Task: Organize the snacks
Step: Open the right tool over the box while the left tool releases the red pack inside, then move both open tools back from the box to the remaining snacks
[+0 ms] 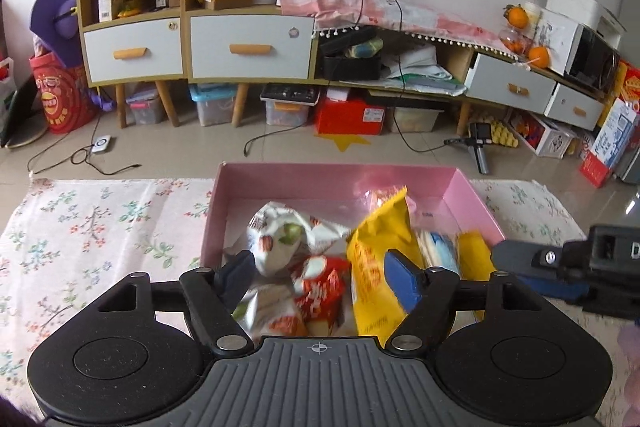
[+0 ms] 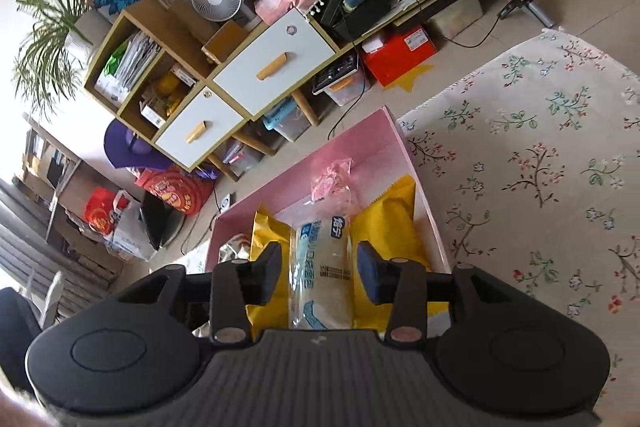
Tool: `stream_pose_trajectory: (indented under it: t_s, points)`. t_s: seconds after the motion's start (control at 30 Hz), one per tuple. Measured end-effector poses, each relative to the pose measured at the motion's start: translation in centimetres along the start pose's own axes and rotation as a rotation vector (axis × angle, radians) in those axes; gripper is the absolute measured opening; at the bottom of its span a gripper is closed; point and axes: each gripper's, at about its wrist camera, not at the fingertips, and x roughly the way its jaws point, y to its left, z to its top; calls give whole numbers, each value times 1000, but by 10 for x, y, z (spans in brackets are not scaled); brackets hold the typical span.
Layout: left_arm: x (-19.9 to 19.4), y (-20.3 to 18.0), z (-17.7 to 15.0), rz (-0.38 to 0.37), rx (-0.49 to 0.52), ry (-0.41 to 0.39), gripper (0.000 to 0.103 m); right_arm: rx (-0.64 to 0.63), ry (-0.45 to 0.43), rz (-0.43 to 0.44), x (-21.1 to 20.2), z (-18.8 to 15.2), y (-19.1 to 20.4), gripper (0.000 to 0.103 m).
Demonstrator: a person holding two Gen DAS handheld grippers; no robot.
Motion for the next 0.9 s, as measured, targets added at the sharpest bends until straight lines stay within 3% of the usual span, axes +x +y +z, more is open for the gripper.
stream_pose_trajectory:
  t_s: [0.5, 0.9]
  points:
    - [-55, 11, -39, 23, 13, 48, 89, -138, -12, -88, -34, -11, 11, 83]
    - [-88, 29, -74, 50, 45, 73, 97, -267, 26, -152, -46, -31, 19, 97]
